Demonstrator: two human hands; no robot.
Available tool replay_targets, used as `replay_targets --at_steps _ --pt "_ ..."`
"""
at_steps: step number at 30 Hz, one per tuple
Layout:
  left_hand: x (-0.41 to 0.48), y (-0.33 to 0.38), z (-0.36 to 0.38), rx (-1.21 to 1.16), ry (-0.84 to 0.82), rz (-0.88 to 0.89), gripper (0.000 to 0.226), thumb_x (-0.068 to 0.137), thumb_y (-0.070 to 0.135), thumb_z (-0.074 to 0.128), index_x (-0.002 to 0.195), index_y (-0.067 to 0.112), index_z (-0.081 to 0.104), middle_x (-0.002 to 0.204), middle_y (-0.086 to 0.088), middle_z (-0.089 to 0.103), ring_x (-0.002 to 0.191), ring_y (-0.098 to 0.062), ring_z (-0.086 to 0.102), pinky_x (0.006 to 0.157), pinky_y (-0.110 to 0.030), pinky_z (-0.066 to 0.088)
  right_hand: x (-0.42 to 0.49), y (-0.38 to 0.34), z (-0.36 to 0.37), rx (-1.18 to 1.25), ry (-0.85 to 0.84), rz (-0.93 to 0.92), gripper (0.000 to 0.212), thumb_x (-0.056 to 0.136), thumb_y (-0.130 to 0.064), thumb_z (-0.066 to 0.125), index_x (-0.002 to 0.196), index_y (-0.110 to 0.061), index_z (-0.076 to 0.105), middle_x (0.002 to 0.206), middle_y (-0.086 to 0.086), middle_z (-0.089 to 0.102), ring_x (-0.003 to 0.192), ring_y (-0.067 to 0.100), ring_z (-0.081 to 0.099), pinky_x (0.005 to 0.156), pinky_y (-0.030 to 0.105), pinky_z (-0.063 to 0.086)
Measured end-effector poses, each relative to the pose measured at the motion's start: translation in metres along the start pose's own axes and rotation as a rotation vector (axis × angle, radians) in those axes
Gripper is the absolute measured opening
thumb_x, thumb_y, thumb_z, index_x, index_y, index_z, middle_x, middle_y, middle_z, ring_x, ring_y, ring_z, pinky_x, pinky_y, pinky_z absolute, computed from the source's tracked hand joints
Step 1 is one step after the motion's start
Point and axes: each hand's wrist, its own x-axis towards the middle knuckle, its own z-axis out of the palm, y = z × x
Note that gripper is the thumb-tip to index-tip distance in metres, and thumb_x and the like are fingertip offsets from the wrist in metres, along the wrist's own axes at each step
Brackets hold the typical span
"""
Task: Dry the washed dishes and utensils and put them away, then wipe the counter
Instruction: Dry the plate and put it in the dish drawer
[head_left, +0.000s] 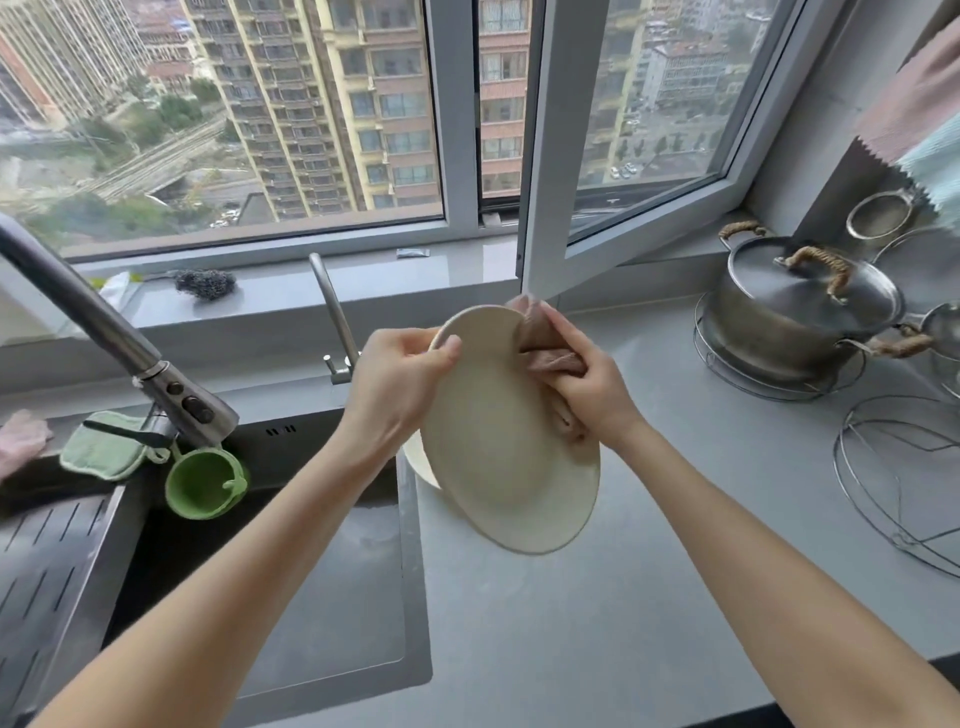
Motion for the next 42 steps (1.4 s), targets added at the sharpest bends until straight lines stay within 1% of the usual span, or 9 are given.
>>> replay_targets --at_steps 4,7,15,19,26,31,34,37,42 --pt "0.0 0.007 0.002 -0.095 0.158 0.004 0.03 0.088 0.02 0.06 0.066 0.038 0.072 0.069 0.019 0.07 0.076 -0.012 0.064 0.079 -0.036 0.051 -0.014 0.003 -0.003 0.652 0.048 0.424 0.053 0.091 0.006 0.046 0.138 -0.018 0.049 0.123 0.005 0.065 0.106 0.018 0.065 0.079 0.022 0.055" --pt "-0.008 -0.003 0.004 -0.194 0.226 -0.079 0.027 0.089 0.017 0.06 0.069 0.032 0.072 0.068 0.017 0.071 0.079 -0.016 0.066 0.083 -0.038 0.05 -0.032 -0.01 -0.002 0.927 0.086 0.644 0.026 0.098 -0.007 0.041 0.104 -0.02 0.063 0.065 0.005 0.071 0.053 0.01 0.067 0.053 0.018 0.054" --pt "-0.047 -0.054 0.044 -0.407 0.523 -0.204 0.027 0.096 0.01 0.045 0.086 0.025 0.066 0.077 0.008 0.064 0.074 -0.011 0.059 0.068 -0.021 0.047 -0.065 -0.01 0.023 0.886 0.433 0.856 0.027 0.088 0.005 0.044 0.078 -0.02 0.052 0.045 -0.004 0.036 0.033 0.01 0.033 0.04 0.01 0.028" --pt "-0.059 -0.077 0.04 -0.458 0.2 -0.399 0.021 0.095 0.013 0.048 0.11 0.025 0.057 0.101 0.005 0.069 0.096 -0.02 0.065 0.081 -0.036 0.053 -0.06 -0.02 0.01 0.6 0.476 0.794 0.035 0.08 0.014 0.042 0.085 -0.019 0.054 0.063 0.002 0.043 0.047 0.015 0.037 0.049 0.021 0.036" --pt "-0.023 -0.062 -0.006 -0.361 -0.39 -0.654 0.036 0.094 0.048 0.042 0.103 0.022 0.066 0.083 0.0 0.075 0.069 -0.015 0.071 0.056 -0.026 0.057 -0.071 -0.032 -0.016 0.224 0.087 0.76 0.042 0.075 0.021 0.039 0.086 -0.016 0.056 0.045 -0.002 0.045 0.027 0.009 0.032 0.038 0.009 0.027" --pt "-0.022 -0.066 0.0 -0.229 -0.245 -0.628 0.038 0.096 0.048 0.039 0.101 0.019 0.063 0.072 -0.001 0.067 0.053 -0.014 0.062 0.043 -0.022 0.052 -0.078 -0.036 -0.016 -0.428 0.0 0.418 0.033 0.089 -0.016 0.058 0.119 -0.029 0.055 0.105 0.008 0.066 0.095 0.027 0.063 0.072 0.027 0.048" --pt "-0.024 -0.06 0.012 -0.241 -0.192 -0.605 0.034 0.098 0.044 0.036 0.096 0.02 0.06 0.079 -0.002 0.065 0.059 -0.016 0.062 0.052 -0.025 0.051 -0.086 -0.032 0.008 -1.106 -0.217 0.265 0.078 0.081 -0.068 0.012 0.151 -0.034 0.015 0.159 0.011 0.014 0.146 0.026 0.01 0.116 0.044 0.007" --pt "-0.025 -0.05 0.027 -0.274 -0.232 -0.566 0.035 0.101 0.039 0.03 0.108 0.017 0.057 0.087 -0.008 0.063 0.064 -0.015 0.058 0.056 -0.024 0.046 -0.086 -0.041 0.056 -1.088 -0.46 0.16 0.088 0.072 -0.067 -0.01 0.152 -0.032 -0.003 0.161 0.009 -0.008 0.147 0.023 -0.014 0.114 0.053 -0.014" --pt "-0.014 -0.071 0.007 -0.092 -0.172 -0.534 0.052 0.096 0.053 0.033 0.075 0.013 0.059 0.068 -0.011 0.064 0.062 -0.022 0.061 0.069 -0.03 0.053 -0.13 -0.062 0.042 -0.815 -0.892 -0.058 0.057 0.099 -0.05 0.007 0.151 -0.032 -0.009 0.161 -0.007 -0.003 0.147 0.011 -0.005 0.118 0.044 -0.001"
